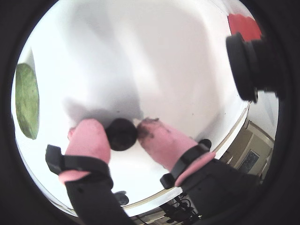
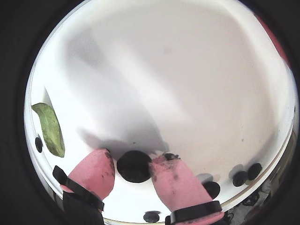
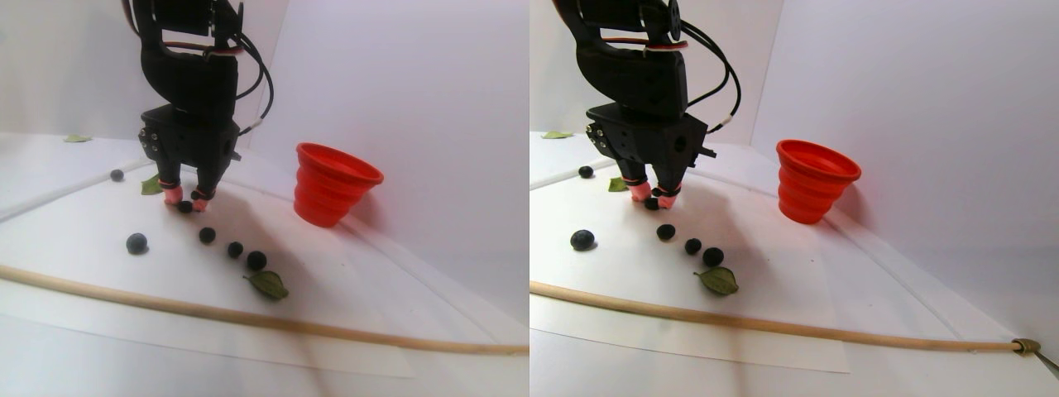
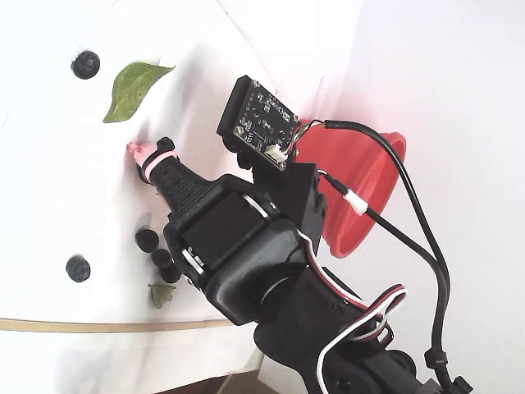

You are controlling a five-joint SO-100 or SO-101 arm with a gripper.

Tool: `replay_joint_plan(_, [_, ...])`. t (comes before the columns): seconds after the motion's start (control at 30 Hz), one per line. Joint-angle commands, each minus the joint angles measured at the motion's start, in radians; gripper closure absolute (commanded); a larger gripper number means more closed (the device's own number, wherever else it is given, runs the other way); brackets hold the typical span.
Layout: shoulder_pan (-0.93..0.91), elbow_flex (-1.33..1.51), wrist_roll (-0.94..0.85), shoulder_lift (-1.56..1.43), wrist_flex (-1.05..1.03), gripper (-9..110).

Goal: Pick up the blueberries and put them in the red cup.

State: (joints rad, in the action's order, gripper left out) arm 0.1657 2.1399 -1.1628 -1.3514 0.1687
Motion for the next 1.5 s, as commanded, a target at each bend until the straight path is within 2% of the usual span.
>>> replay_joint_plan(0.0, [-0.044,0.012,-0.006,-0.002,0.006,88])
replay_joint_plan(0.57, [-0.049,0.038,-0.015,-0.057,-0.008,90])
replay_joint_plan(1.47, [-0.103,0.015,-0.13,-0.242,-0.104,91])
